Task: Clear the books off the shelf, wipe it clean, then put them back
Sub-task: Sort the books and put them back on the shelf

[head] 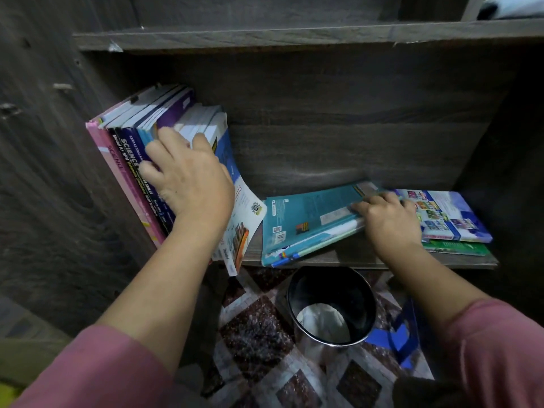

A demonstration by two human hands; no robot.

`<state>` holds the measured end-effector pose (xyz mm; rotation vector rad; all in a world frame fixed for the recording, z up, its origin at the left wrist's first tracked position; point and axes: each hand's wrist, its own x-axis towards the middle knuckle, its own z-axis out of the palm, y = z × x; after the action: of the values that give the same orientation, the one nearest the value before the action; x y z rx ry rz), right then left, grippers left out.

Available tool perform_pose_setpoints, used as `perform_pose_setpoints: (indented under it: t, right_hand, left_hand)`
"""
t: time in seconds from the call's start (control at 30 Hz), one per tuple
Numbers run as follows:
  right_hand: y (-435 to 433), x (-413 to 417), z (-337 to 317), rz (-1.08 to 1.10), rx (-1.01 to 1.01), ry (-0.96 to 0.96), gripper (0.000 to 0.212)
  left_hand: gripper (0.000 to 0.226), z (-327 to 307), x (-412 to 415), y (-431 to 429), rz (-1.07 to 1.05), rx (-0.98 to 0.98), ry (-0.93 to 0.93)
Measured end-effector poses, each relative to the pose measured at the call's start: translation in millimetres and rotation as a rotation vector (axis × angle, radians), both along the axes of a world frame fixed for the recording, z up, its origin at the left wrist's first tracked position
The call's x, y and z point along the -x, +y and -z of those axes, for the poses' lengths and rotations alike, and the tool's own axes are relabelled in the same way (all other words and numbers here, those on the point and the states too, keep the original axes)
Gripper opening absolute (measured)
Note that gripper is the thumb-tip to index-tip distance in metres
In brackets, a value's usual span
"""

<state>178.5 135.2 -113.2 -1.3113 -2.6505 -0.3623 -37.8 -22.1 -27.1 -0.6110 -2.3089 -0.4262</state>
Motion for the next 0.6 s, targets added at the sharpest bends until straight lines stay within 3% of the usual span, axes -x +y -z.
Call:
perform_pose_setpoints:
  t: [0.1, 0.17, 0.33, 0.47, 0.6]
  right_hand:
    - [10, -16, 10, 0.061, 0.228, -0.222, 0.053]
    - [15, -22, 19, 0.048, 0.276, -0.316, 0.064]
    - [12, -14, 24, 0.080, 0.303, -0.282, 0.083]
    - [9, -12, 22, 0.120, 0.358, -0.287, 0.091]
    - [3, -6, 21, 0.170, 0.378, -0.283, 0.086]
  left_hand:
    - [0.042, 0, -2, -1, 0.039, 0.047, -0.009]
    - [0.061, -6, -1, -7, 0.124, 0.186, -0.037]
    - [0.102, -27, 14, -36, 0.395, 0.545, -0.179]
    - [0.123, -13, 11, -48, 0.382, 0.475, -0.133]
    - [0.114, -1, -5, -48, 0.361, 0.372, -0.137]
